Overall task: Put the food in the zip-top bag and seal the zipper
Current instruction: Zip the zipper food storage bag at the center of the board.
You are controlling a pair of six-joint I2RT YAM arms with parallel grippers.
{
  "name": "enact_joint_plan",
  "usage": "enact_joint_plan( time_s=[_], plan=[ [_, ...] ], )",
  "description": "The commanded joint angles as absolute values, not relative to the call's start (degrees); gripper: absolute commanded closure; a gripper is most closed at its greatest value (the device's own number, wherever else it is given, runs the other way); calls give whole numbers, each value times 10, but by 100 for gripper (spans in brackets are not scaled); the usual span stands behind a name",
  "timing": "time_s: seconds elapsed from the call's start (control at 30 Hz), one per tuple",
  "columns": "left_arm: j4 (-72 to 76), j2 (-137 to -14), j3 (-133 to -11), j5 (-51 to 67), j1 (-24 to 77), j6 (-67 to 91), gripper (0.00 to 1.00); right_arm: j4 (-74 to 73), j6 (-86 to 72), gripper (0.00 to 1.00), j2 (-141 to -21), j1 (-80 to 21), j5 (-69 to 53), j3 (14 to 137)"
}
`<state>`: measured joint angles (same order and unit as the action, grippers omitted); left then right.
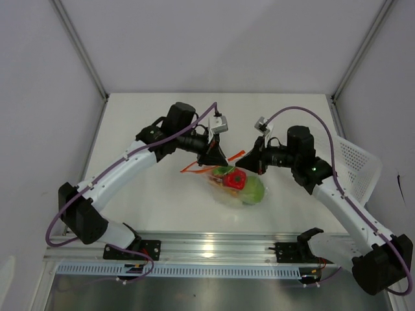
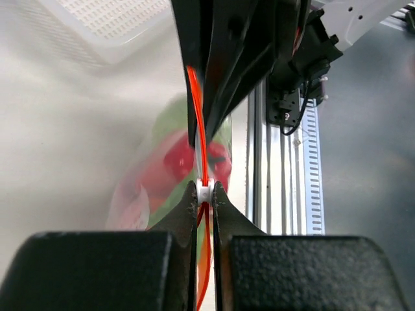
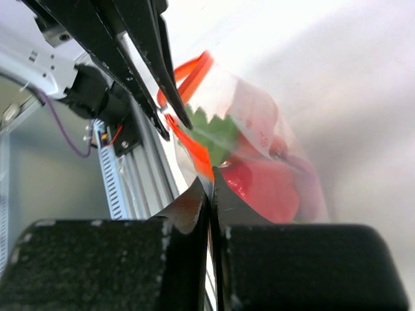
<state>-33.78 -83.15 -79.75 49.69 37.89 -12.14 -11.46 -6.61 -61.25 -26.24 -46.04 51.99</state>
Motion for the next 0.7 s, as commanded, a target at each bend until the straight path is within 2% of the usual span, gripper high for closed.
enact_joint_plan(
  time_s=[0.0, 0.27, 0.67],
  plan=[
    [-358, -786, -766, 479, 362, -119, 100, -96, -88, 100, -569, -211, -433, 520],
    [-330, -739, -705, 420, 353, -88, 100, -105, -114, 100, -530, -131, -446, 503],
    [-350, -695, -656, 330, 352, -37, 99, -99, -162, 100, -498, -72, -395, 483]
  ],
)
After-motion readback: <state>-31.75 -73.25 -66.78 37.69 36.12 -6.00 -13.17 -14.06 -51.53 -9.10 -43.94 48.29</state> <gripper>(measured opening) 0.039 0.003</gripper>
